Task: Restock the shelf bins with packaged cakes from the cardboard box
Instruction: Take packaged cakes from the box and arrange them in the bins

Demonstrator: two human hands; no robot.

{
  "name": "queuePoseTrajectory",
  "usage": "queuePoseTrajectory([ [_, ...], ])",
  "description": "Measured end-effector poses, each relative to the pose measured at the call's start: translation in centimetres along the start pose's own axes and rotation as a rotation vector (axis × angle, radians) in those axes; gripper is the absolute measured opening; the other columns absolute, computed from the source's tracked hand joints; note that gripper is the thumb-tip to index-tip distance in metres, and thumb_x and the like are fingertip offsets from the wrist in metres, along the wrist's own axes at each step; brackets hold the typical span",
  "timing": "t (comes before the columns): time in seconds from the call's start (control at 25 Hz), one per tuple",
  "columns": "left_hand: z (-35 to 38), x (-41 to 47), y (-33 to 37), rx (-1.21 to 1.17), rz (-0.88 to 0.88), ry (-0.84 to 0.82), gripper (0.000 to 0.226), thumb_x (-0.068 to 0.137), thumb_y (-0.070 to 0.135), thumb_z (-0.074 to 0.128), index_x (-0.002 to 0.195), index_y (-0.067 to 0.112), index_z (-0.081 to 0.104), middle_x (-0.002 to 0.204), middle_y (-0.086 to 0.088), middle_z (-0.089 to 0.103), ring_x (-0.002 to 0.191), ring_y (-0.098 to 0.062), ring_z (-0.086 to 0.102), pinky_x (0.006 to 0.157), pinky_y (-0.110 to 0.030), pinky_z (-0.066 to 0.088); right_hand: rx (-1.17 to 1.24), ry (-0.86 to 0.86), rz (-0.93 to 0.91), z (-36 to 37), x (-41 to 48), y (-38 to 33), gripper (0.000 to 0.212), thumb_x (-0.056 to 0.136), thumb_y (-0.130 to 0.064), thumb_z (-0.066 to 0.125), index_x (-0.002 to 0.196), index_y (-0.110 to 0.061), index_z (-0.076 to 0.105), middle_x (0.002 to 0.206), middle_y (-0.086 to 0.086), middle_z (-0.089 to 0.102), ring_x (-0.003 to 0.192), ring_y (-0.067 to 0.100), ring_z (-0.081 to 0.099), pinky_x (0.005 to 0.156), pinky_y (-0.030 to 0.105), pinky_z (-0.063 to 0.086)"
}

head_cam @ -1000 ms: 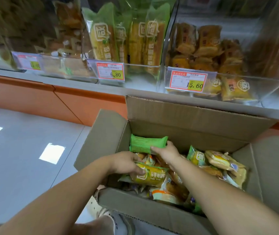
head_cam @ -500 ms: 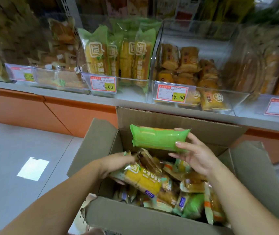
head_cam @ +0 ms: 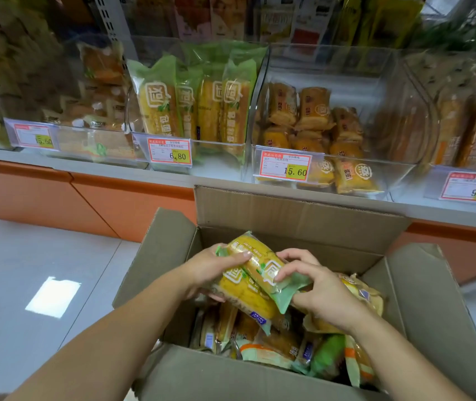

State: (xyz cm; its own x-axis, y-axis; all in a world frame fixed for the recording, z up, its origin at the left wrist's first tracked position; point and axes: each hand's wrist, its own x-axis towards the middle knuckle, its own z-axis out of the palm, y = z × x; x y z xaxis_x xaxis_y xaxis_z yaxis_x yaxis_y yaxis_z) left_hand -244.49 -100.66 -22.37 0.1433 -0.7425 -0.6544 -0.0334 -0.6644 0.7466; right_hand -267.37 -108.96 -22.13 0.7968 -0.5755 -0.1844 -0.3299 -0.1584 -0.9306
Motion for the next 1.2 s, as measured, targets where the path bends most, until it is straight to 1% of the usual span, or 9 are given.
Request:
queuePoseTrajectory([
  [0.12, -0.5, 0.2, -0.2, 0.0, 0.055, 0.034, 0.07, 0.06, 0.06, 0.081, 0.116, 0.026, 0.057, 0.102, -0.005, 0.076, 0.092, -0.026, 0.074, 0.085, -0.054, 0.058, 0.277, 0.008, 0.132, -0.4, 0.3, 0.0, 0.046, 0.08, 0.013, 0.054, 0.1, -0.024, 0.07, 0.124, -0.011, 0.056, 0.11, 0.003, 0.058, 0.083, 0.019, 0.048],
  [0.24, -0.4, 0.2, 0.0, -0.02, 0.122, 0.056, 0.07, 0.058, 0.058, 0.083, 0.117, 0.028, 0.059, 0.103, -0.002, 0.076, 0.093, -0.023, 0.074, 0.087, -0.052, 0.057, 0.604, 0.21, 0.391, 0.0, 0.8, 0.7, 0.029, 0.091, -0.018, 0.061, 0.118, -0.026, 0.062, 0.114, 0.003, 0.067, 0.103, 0.021, 0.064, 0.079, 0.034, 0.051],
  [0.32, 0.1, 0.0, 0.2, -0.027, 0.165, 0.094, 0.061, 0.068, 0.048, 0.084, 0.119, 0.027, 0.06, 0.103, 0.0, 0.076, 0.092, -0.019, 0.074, 0.083, -0.046, 0.06, 0.621, 0.172, 0.501, 0.4, 0.8, 1.3, 0.044, 0.08, -0.042, 0.071, 0.117, -0.021, 0.064, 0.108, 0.006, 0.071, 0.103, 0.023, 0.065, 0.084, 0.04, 0.053],
  [0.48, 0.2, -1.2, 1.9, 0.085, 0.218, 0.11, 0.053, 0.075, 0.036, 0.082, 0.122, 0.027, 0.059, 0.104, 0.006, 0.074, 0.09, -0.011, 0.072, 0.072, -0.03, 0.059, 0.612, 0.204, 0.47, -0.1, 0.0, -0.4, 0.076, 0.045, -0.033, 0.091, 0.112, -0.009, 0.064, 0.102, 0.014, 0.073, 0.09, 0.027, 0.069, 0.072, 0.037, 0.053],
  [0.72, -4.9, -6.4, 8.4, 0.705, 0.331, 0.134, 0.079, 0.067, 0.043, 0.086, 0.132, 0.031, 0.044, 0.125, 0.004, 0.058, 0.107, -0.014, 0.058, 0.091, -0.035, 0.054, 0.046, 0.491, 0.082, -4.0, -1.4, -11.1, 0.047, 0.062, -0.021, 0.088, 0.099, -0.035, 0.062, 0.098, -0.01, 0.069, 0.086, 0.005, 0.065, 0.067, 0.022, 0.048],
  [0.84, -7.9, -9.9, 12.1, 0.7, 0.406, 0.244, 0.073, 0.067, 0.045, 0.086, 0.126, 0.032, 0.044, 0.115, 0.009, 0.059, 0.098, -0.008, 0.06, 0.081, -0.028, 0.054, -0.074, 0.615, -0.165, -4.7, -0.6, -18.6, 0.045, 0.064, -0.026, 0.085, 0.098, -0.039, 0.058, 0.097, -0.016, 0.067, 0.088, -0.003, 0.062, 0.073, 0.022, 0.048],
  [0.92, -10.0, -12.1, 14.0, 0.659, 0.464, 0.364, 0.058, 0.066, 0.047, 0.085, 0.113, 0.032, 0.053, 0.101, 0.013, 0.062, 0.086, -0.004, 0.061, 0.068, -0.023, 0.051, -0.132, 0.677, -0.366, -5.0, 1.0, -23.0, 0.042, 0.065, -0.024, 0.085, 0.094, -0.038, 0.058, 0.093, -0.017, 0.068, 0.084, -0.008, 0.062, 0.072, 0.01, 0.048],
  [1.0, -12.7, -13.6, 14.8, 0.649, 0.486, 0.424, 0.045, 0.064, 0.046, 0.087, 0.099, 0.031, 0.063, 0.09, 0.01, 0.069, 0.081, -0.004, 0.064, 0.069, -0.026, 0.054, -0.326, 0.67, -0.498, -4.9, 3.8, -27.0, 0.042, 0.068, -0.028, 0.084, 0.099, -0.038, 0.057, 0.095, -0.023, 0.064, 0.086, -0.012, 0.058, 0.074, 0.0, 0.04],
  [1.2, -17.9, -13.6, 14.2, 0.721, 0.419, 0.426, 0.037, 0.061, 0.049, 0.087, 0.087, 0.028, 0.071, 0.079, 0.014, 0.074, 0.074, -0.001, 0.066, 0.069, -0.026, 0.051, -0.997, 0.312, -0.209, -3.5, 15.1, -30.4, 0.063, 0.072, -0.042, 0.08, 0.13, -0.032, 0.057, 0.116, -0.002, 0.054, 0.113, 0.018, 0.051, 0.093, 0.028, 0.04],
])
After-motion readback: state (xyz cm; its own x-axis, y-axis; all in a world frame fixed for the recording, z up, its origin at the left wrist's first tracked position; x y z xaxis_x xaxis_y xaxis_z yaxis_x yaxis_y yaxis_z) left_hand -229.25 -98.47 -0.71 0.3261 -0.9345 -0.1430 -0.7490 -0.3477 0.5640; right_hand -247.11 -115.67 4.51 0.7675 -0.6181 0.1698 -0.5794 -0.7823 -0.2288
